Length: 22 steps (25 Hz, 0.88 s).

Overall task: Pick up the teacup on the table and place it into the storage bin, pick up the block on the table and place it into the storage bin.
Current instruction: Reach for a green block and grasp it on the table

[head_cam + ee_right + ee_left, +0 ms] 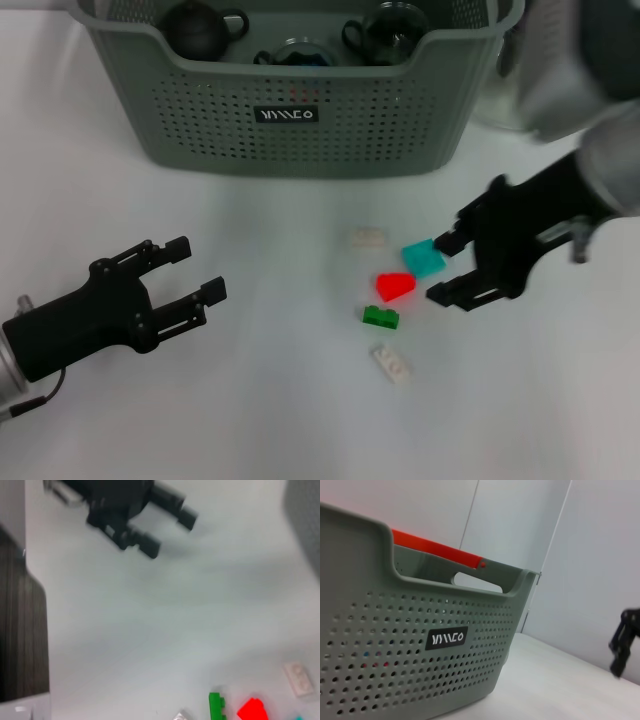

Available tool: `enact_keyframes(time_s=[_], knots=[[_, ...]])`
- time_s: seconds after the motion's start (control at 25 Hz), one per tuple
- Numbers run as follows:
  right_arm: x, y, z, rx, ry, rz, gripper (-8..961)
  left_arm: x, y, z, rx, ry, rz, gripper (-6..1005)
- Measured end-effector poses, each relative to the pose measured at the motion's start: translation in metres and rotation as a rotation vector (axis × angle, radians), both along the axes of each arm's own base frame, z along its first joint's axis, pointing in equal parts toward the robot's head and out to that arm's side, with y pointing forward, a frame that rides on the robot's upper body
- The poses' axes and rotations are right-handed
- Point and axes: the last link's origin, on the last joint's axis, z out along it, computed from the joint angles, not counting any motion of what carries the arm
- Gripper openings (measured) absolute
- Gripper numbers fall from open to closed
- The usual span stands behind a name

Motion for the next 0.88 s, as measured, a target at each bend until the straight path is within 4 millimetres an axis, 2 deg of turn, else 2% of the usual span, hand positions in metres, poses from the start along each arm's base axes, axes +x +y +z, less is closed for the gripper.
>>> enact_keyframes(time_s=[0.12,0.36,0.56,0.88], knots=[[-0.007,0.001,-0.017,-0.025,-0.040,0.042,609,0.000,-0.001,0.000,0.000,-0.001,0.002,762],[-0.013,0.005,-0.059,-0.067,-0.100,0.064,495,0.000,-0.001,0.000,0.001,-0.002,0.004,762],[-0.009,0.008,-0.083,-0.039,-0.145,0.015,503,0.000,-0.001,0.000,0.003,-0.003,0.004,762],[-0.002,0.009,-0.099,-0.009,-0.157,-0.024,485,-0.001,0.000,0.000,0.005,0.002,0.009,762]])
